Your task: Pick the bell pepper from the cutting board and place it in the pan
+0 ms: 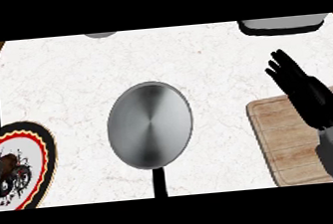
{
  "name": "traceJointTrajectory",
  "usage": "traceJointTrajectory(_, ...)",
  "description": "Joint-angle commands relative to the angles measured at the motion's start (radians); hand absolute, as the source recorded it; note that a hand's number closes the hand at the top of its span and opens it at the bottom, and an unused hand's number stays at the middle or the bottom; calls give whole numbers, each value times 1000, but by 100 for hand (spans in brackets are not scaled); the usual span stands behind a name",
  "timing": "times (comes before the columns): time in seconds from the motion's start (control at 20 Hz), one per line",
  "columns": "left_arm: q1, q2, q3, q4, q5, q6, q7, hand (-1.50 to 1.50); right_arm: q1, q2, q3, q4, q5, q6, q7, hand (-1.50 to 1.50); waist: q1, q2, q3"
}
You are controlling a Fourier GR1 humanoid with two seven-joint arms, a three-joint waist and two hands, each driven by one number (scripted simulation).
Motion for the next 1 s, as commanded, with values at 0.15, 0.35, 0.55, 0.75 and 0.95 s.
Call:
traceJointTrajectory(0.15, 109, -76, -8, 26, 119, -81, 8, 0, -91, -218, -260, 7, -161, 204, -67, 150, -22, -17, 6)
traceJointTrajectory(0.35, 149, -150, -37, 61, 207, -114, 62, 0, 47, -405, -320, 75, 67, 168, -151, 150, -76, -11, 4)
traceJointTrajectory(0.55, 190, -148, -12, 62, 234, -142, 35, 0, 264, -469, -415, 52, 165, 244, -430, -150, -90, -24, 7)
traceJointTrajectory(0.75, 179, -138, -7, 35, 242, -155, 73, 0, 409, -520, -519, 129, 262, 239, -607, -150, -60, -23, 7)
traceJointTrajectory(0.95, 179, -162, 2, 131, 251, -225, -28, 0, 372, -635, -548, 260, 342, 317, -743, -150, -28, -15, 6)
